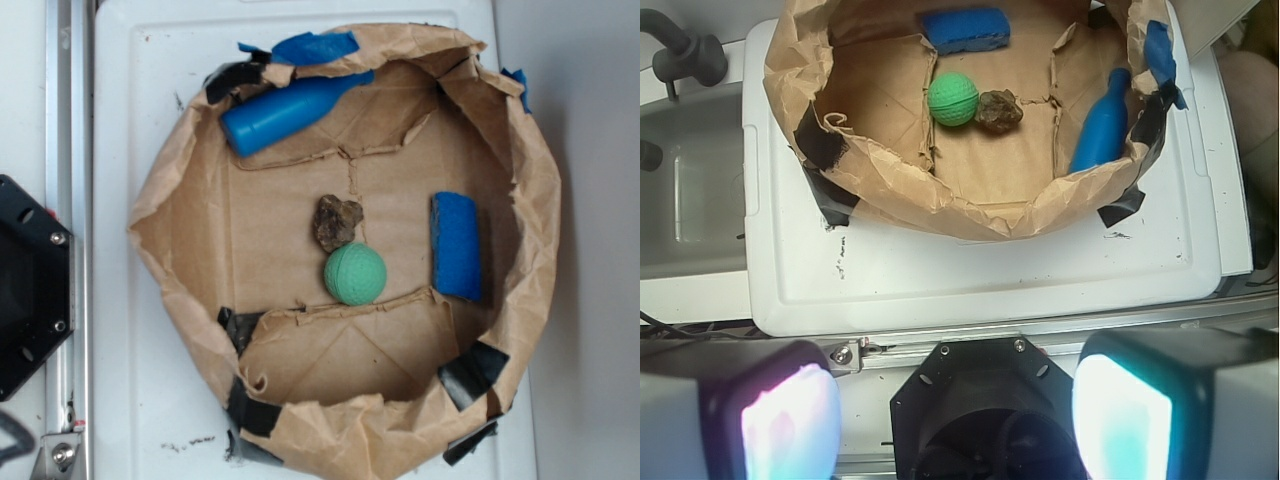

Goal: Grab the blue sponge.

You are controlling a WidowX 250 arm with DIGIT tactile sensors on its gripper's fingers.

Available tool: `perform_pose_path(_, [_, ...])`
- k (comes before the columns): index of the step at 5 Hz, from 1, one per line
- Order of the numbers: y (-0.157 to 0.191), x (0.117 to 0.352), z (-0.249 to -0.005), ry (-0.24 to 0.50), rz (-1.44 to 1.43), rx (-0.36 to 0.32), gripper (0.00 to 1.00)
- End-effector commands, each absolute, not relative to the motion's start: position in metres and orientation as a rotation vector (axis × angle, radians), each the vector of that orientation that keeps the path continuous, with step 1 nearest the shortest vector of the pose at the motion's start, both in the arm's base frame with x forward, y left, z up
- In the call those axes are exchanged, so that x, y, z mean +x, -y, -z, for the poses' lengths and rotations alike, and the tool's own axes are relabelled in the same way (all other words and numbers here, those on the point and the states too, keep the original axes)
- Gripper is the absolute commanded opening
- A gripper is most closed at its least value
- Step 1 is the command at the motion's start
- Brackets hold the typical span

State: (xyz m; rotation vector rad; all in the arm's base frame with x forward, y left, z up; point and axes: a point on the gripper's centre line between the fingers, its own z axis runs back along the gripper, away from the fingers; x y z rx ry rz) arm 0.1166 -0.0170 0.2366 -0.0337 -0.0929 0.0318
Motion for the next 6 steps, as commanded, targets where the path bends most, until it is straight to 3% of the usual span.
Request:
perform_pose_path(1, [0.017, 0.117, -0.237, 0.093, -0.032, -0.034, 1.0])
perform_pose_path(2, [0.013, 0.149, -0.238, 0.056, -0.007, -0.08, 1.0])
perform_pose_path(3, [0.016, 0.16, -0.232, 0.024, 0.019, -0.087, 1.0])
perform_pose_path(4, [0.023, 0.152, -0.222, 0.031, -0.057, -0.123, 1.0])
perform_pose_path(5, [0.028, 0.148, -0.218, 0.082, -0.305, -0.25, 1.0])
perform_pose_path(6, [0.033, 0.148, -0.224, 0.071, -0.563, -0.338, 1.0])
